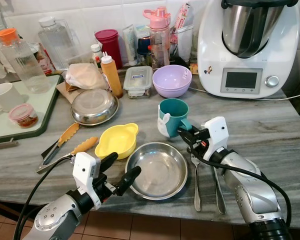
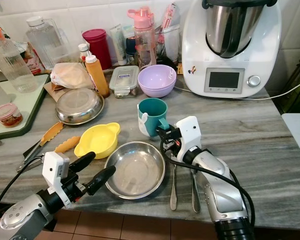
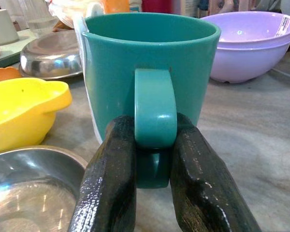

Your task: Setting the table

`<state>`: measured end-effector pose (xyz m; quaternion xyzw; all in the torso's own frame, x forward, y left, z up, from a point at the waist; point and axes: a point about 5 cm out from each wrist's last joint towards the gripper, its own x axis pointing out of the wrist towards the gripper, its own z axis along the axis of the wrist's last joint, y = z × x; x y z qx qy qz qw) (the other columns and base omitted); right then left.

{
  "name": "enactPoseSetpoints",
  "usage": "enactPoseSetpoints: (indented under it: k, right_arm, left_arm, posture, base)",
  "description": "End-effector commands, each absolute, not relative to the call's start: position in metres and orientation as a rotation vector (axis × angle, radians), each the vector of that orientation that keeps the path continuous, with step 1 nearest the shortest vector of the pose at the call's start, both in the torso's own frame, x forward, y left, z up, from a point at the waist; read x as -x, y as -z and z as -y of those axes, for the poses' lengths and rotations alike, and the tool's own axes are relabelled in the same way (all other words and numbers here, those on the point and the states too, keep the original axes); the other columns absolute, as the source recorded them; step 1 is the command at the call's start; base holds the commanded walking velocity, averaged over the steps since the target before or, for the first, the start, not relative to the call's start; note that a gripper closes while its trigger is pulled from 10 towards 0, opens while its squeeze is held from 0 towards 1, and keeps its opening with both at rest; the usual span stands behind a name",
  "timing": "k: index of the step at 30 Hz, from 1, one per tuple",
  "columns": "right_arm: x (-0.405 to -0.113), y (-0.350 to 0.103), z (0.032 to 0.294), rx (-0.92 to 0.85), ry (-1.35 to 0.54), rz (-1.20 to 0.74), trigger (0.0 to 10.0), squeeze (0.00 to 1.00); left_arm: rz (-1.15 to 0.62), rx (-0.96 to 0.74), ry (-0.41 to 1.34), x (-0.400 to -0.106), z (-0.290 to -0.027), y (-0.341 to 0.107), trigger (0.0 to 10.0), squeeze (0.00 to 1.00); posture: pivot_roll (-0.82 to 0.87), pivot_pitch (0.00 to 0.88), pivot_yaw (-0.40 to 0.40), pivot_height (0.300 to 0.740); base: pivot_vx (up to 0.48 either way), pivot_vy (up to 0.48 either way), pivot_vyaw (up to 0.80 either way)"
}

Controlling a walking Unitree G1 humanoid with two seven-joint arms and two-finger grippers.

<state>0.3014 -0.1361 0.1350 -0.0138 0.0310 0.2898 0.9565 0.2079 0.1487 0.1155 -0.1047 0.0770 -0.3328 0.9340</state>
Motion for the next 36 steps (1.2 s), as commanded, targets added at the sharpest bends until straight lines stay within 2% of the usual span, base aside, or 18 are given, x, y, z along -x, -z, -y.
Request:
enactPoseSetpoints:
  k: [1, 18, 35, 36]
  right_arm:
    - [-0.306, -0.140, 0.128, 0.032, -0.615, -0.035, 10.0, 0.00]
    - [-0.317, -0.130, 0.128, 0.065, -0.668, -0.061, 10.0, 0.00]
    - [-0.317, -0.123, 0.123, 0.106, -0.750, -0.070, 10.0, 0.00]
    - [-0.316, -0.123, 0.123, 0.109, -0.750, -0.071, 10.0, 0.78]
  left_arm:
    - [-0.146, 0.221, 0.671, -0.206, -0.150, -0.119, 10.0, 0.00]
    - [-0.150, 0.220, 0.659, -0.204, -0.152, -0.118, 10.0, 0.00]
    - [-0.144, 0.217, 0.663, -0.205, -0.141, -0.122, 10.0, 0.00]
    - [-0.143, 0.217, 0.662, -0.204, -0.141, -0.123, 10.0, 0.00]
  posture:
    - [-0.11, 0.061, 0.121, 0.740]
    - [-0.10, 0.067, 0.125, 0.740]
    - [-0.09, 0.064, 0.123, 0.740]
    - [-0.09, 0.063, 0.122, 0.740]
  base:
    - [0.000, 0.000, 0.00]
    - [0.000, 0.000, 0.00]
    - [0.000, 0.000, 0.00]
    - [0.000, 0.000, 0.00]
